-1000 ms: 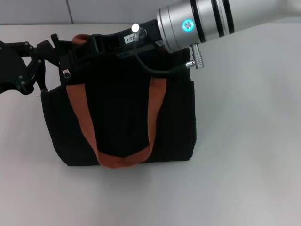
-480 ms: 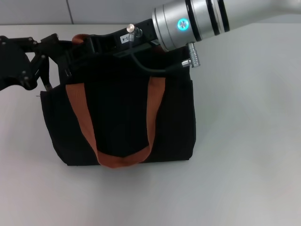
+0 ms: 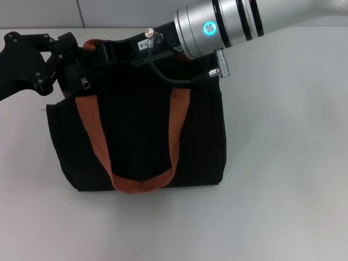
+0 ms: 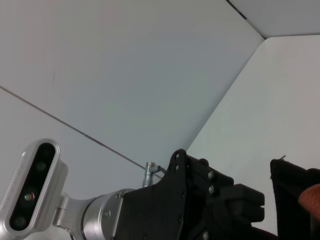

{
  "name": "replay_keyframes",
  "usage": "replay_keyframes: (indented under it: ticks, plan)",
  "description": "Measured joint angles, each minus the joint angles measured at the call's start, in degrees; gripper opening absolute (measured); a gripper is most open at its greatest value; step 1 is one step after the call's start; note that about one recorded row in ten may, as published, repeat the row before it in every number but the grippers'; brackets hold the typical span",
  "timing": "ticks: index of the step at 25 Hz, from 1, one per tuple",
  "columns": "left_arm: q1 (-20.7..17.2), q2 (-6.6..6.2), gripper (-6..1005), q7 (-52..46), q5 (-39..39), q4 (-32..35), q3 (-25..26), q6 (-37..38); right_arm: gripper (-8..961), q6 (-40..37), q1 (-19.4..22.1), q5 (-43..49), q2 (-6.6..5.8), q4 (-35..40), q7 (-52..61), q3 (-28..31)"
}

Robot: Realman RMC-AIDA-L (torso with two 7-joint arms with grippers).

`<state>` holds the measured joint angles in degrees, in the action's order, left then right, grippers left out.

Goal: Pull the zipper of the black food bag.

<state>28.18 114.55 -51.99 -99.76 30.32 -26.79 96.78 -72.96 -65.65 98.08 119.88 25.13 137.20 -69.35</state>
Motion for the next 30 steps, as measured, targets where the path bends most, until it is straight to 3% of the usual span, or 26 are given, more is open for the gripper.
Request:
replay_keyframes:
  ticks: [8,16,21,27,30]
  plan:
    - [0.87,0.34,21,-0.04,-0.01,0.01,0.21,-0.28,284,0.1,0.11,0.0,0.0,0.02,-0.35,0.02]
    - [-0.83,-0.16,21,-0.04,0.06,0.09,1.05,0.19,283,-0.04,0.69,0.02,0.0,0.5,-1.32,-0.24]
    - [-1.26,-0.19,21,-0.04,0.09,0.1,1.05,0.38,220,0.53,0.71,0.04,0.0,0.68,-2.49,-1.08]
    - [-1.47,-0.21,22,-0.04,0.1,0.09,1.03,0.5,47,0.92,0.7,0.04,0.0,1.18,-3.86,-2.05]
    - [-1.58,-0.22,22,-0.04,0.09,0.09,1.26,0.5,4,1.13,1.27,0.03,0.01,1.72,-4.24,-2.05]
